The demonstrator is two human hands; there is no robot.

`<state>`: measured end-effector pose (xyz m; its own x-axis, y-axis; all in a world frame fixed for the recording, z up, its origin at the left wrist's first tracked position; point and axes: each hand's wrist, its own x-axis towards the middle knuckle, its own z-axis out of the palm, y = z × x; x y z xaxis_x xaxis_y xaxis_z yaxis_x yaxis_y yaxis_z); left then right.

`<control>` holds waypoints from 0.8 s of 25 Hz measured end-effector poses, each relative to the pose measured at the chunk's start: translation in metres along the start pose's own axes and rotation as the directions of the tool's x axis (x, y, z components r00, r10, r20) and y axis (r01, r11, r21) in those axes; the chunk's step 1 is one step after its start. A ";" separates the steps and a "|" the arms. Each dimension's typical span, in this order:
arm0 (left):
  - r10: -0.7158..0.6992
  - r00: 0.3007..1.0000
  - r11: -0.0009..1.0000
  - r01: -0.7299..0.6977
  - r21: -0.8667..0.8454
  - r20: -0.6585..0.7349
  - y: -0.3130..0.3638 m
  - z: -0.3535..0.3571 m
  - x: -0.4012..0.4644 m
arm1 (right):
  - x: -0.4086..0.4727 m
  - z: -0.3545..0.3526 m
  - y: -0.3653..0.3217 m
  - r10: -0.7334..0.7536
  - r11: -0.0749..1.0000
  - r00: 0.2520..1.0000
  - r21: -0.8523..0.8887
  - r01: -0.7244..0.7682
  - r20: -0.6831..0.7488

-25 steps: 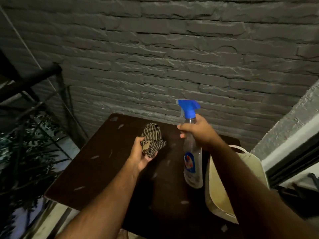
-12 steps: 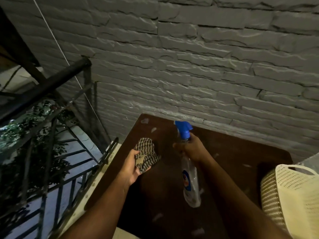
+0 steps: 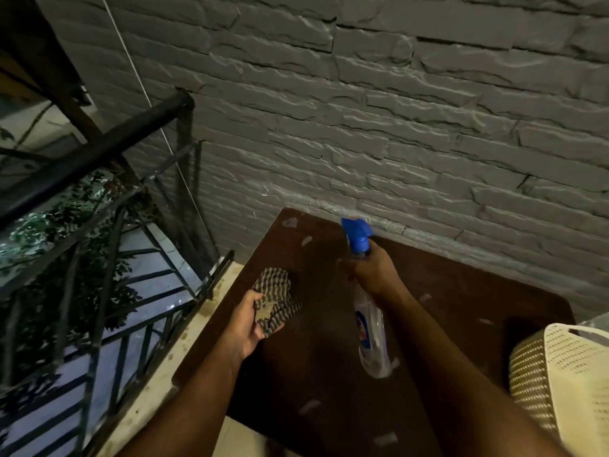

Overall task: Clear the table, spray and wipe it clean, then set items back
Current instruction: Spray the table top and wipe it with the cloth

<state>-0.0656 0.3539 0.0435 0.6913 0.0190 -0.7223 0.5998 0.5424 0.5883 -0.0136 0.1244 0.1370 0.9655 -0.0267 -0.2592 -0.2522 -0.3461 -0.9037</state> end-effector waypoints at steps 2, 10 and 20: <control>0.018 1.000 1.000 -0.019 -0.014 -0.012 -0.006 0.004 -0.009 | -0.007 -0.006 0.007 0.014 1.000 1.000 -0.004 -0.014 0.006; 0.054 0.997 0.994 -0.059 -0.095 -0.053 -0.071 0.016 -0.066 | -0.056 -0.038 0.038 -0.013 0.998 0.997 -0.055 0.017 0.074; 0.177 0.974 0.958 -0.203 -0.201 -0.139 -0.143 -0.003 -0.131 | -0.129 -0.038 0.060 -0.086 0.990 0.947 -0.079 0.115 0.311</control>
<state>-0.2430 0.2768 0.0532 0.7235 0.2316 -0.6503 0.3533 0.6851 0.6371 -0.1506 0.0713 0.1296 0.9150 0.2961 -0.2740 -0.1330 -0.4198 -0.8978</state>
